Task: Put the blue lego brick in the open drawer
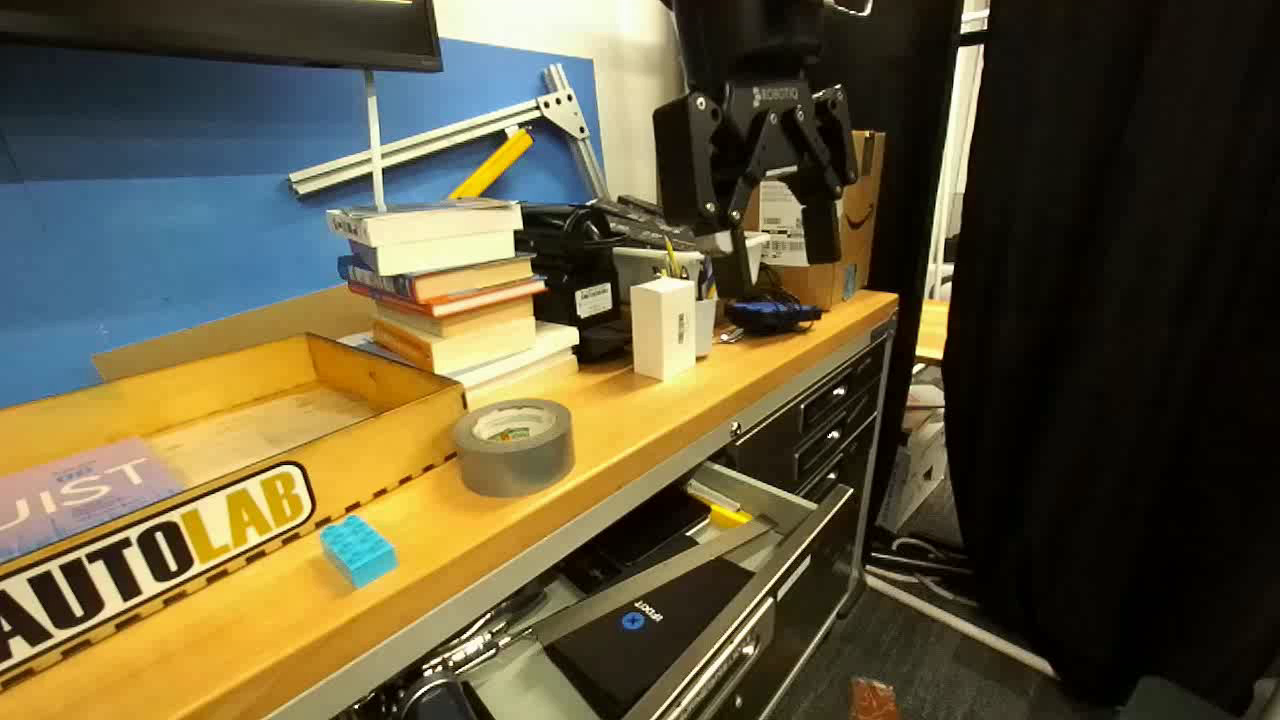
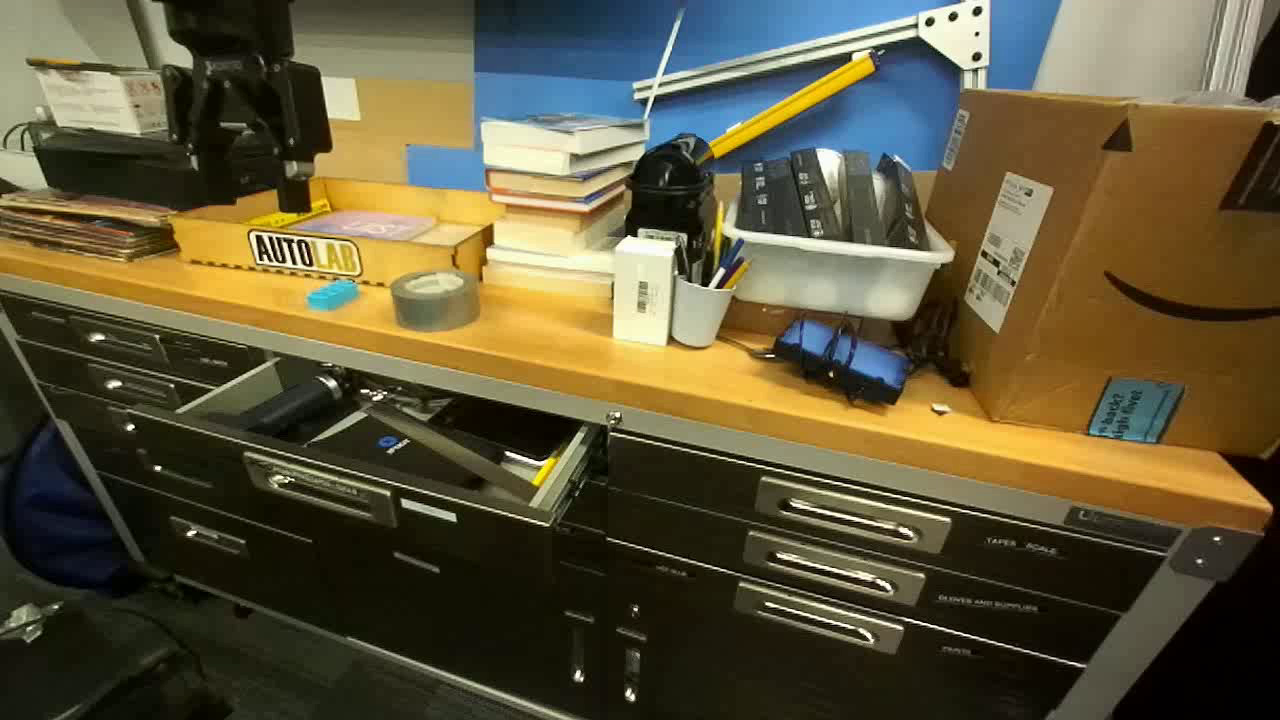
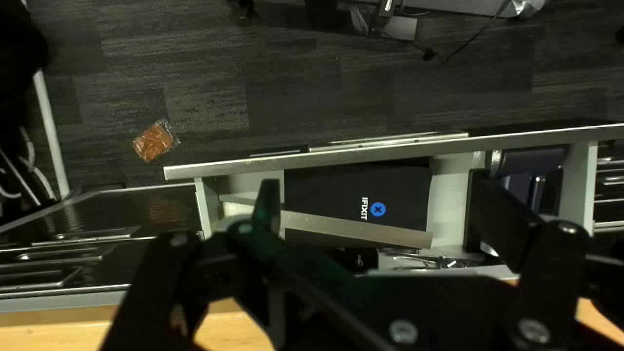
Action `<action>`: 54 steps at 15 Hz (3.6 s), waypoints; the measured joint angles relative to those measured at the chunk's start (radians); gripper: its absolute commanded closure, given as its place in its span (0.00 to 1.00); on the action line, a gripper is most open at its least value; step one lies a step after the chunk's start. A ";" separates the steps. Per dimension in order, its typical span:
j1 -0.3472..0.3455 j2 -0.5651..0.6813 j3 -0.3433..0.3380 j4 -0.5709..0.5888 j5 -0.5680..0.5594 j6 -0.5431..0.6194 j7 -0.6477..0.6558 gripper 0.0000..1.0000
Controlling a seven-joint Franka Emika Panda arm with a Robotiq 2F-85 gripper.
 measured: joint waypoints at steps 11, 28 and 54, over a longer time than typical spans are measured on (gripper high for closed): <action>0.018 0.055 0.004 0.022 0.001 0.042 -0.015 0.00; 0.290 0.818 0.107 0.502 -0.048 0.453 0.013 0.00; 0.284 0.858 0.015 0.544 -0.082 0.435 0.091 0.86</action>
